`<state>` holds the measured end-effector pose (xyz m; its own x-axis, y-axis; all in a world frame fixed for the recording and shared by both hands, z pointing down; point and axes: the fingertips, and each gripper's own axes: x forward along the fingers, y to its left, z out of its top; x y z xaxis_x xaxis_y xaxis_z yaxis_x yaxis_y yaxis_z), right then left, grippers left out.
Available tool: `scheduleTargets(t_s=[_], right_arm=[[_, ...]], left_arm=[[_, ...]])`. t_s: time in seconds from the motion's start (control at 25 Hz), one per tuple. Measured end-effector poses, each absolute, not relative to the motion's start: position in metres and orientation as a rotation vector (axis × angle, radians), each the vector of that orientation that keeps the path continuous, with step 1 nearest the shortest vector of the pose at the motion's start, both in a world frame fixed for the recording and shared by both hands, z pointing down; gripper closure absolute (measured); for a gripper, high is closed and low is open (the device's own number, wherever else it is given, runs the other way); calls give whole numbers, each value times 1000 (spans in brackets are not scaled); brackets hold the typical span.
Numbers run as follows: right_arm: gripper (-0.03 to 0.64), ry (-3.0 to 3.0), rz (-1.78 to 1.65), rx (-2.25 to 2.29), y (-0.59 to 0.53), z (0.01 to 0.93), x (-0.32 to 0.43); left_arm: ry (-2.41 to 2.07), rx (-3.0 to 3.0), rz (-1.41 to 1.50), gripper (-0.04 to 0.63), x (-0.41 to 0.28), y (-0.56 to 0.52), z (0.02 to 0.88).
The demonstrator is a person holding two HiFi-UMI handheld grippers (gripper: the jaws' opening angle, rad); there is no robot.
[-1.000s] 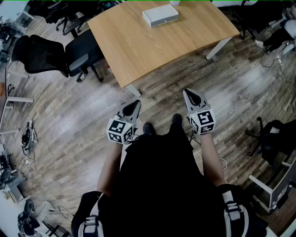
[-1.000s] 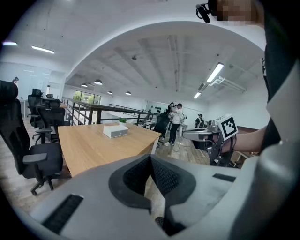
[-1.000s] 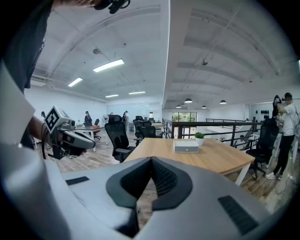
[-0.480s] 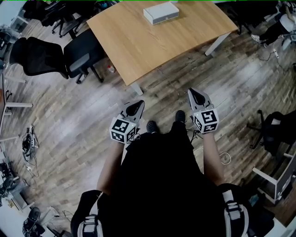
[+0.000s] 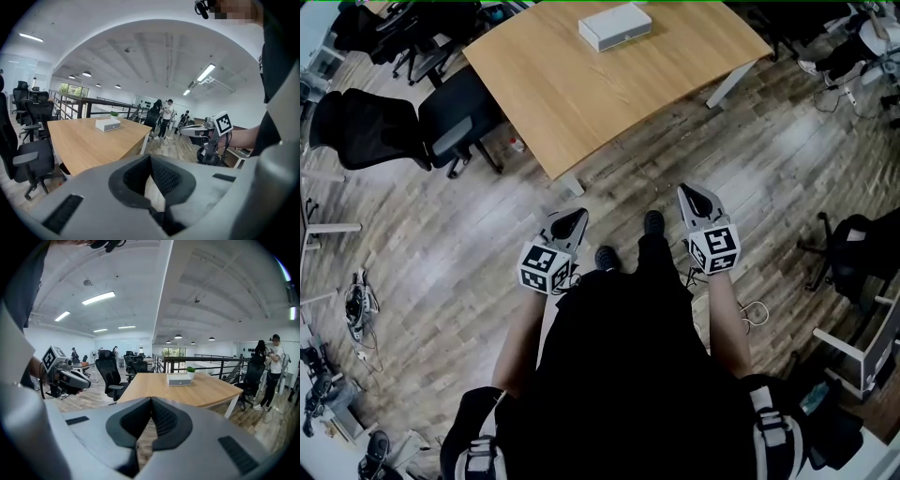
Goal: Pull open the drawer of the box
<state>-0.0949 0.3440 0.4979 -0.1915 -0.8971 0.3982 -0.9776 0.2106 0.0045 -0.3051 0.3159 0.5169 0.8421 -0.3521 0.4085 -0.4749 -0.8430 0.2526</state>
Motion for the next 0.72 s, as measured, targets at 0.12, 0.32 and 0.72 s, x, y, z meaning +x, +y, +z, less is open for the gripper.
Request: scheduleTargets(t_s=[0.12, 0.32, 0.72], right_arm=[[592, -2179, 351, 1742, 337, 498, -86], [592, -2174, 338, 1712, 321, 495, -58], [592, -2200, 299, 1637, 274, 490, -5]], left_arm=[[-621, 2679, 504, 574, -293, 306, 516], [-628, 2689, 496, 574, -261, 290, 512], [-688, 2666, 502, 574, -208, 261, 511]])
